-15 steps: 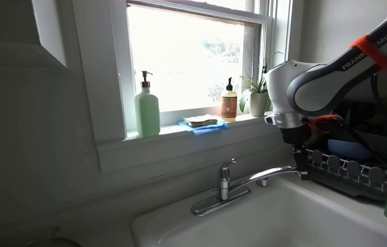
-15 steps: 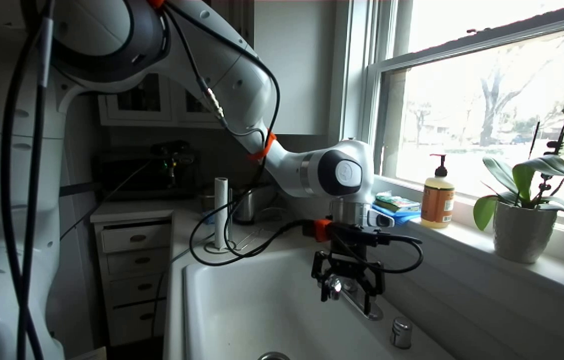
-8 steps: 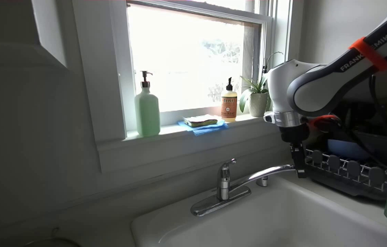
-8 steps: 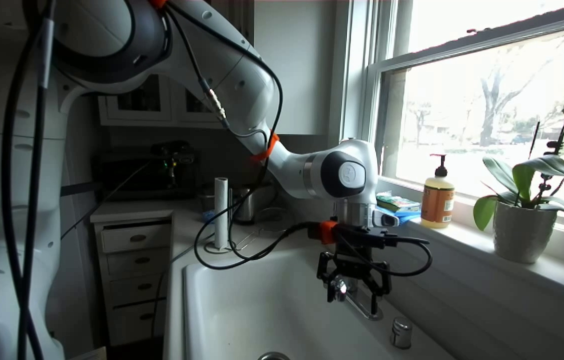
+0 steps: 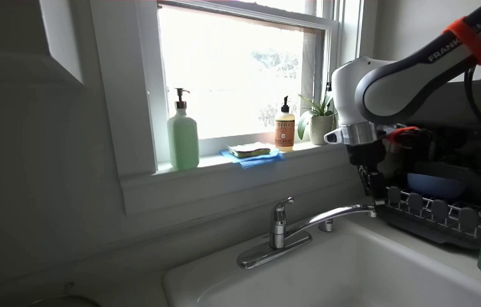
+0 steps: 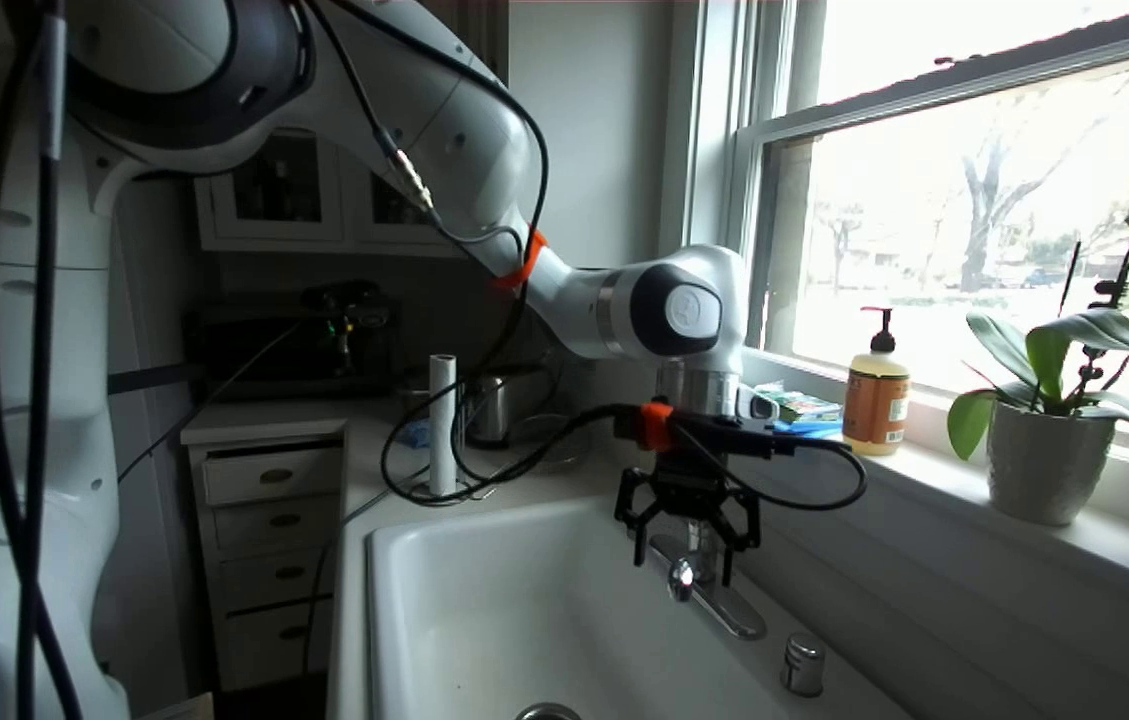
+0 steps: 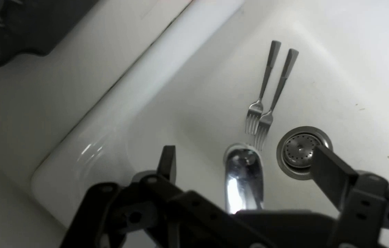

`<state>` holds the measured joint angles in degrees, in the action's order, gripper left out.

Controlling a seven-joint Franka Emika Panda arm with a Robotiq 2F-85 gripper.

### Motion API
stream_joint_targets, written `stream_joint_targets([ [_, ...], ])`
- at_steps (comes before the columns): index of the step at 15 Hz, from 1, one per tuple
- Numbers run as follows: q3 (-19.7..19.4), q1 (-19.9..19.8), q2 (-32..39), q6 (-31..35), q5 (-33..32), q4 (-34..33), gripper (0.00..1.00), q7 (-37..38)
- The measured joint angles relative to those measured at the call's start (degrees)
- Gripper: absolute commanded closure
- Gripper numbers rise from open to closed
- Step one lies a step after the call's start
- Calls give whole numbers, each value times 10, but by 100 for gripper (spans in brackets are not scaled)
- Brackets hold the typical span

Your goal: Turn the faucet to the right

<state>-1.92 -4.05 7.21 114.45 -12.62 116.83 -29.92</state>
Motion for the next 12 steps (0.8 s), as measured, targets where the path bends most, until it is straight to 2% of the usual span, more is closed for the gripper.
stream_joint_targets([
  [5, 12, 14, -69, -80, 4, -4, 0, -3],
  [12, 19, 37, -140, -163, 4, -40, 0, 36],
])
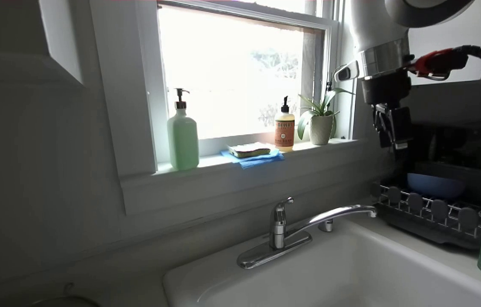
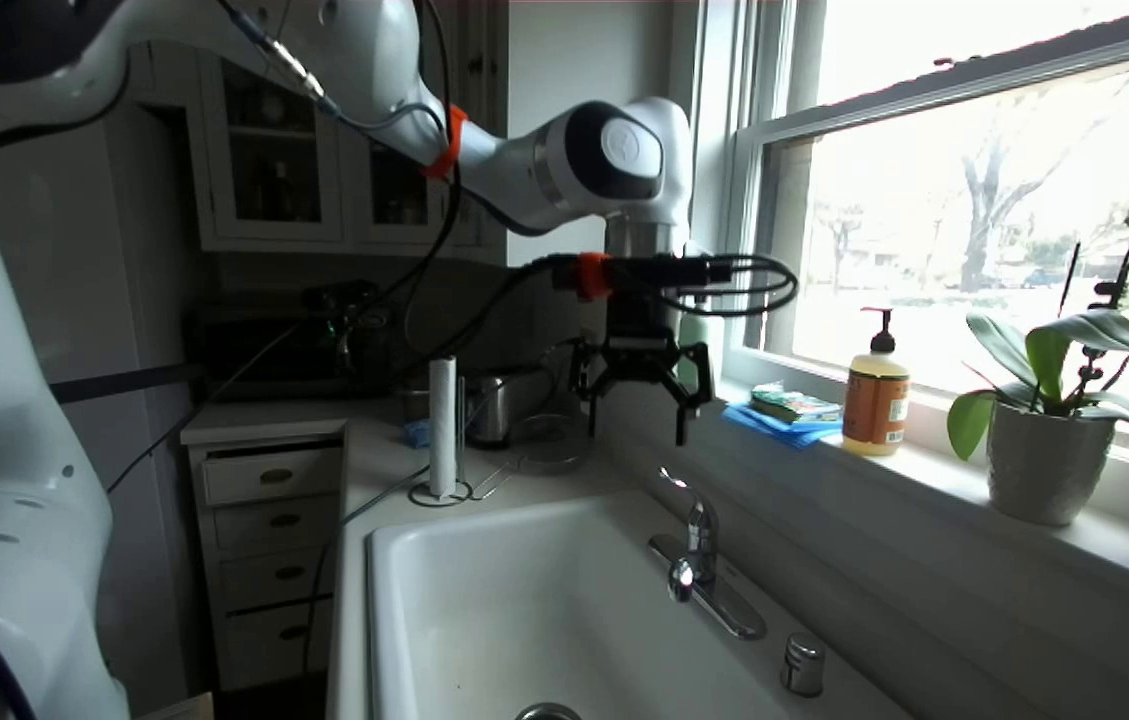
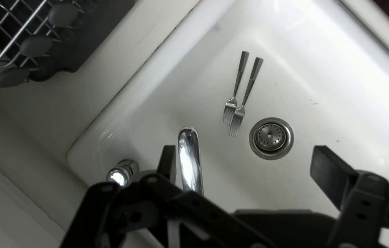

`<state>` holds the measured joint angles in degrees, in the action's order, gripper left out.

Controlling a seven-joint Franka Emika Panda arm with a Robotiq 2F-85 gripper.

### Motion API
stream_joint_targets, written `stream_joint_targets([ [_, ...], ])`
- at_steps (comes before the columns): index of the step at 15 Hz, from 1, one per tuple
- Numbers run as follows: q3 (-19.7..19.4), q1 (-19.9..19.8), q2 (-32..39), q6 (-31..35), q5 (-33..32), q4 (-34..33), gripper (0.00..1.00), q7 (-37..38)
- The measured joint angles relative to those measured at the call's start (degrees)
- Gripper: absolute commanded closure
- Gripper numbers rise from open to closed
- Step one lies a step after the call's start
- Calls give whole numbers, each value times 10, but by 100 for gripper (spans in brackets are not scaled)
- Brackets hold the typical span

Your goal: Turn the faucet to the right

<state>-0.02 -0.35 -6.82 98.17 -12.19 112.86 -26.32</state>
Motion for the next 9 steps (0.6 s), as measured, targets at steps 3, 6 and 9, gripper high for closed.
stream_joint_targets([
  [3, 0, 5, -16, -10, 0, -20, 0, 10],
  [6, 1, 7, -24, -21, 2, -37, 0, 14],
  [9, 0, 7, -21, -21, 2, -35, 0, 14],
])
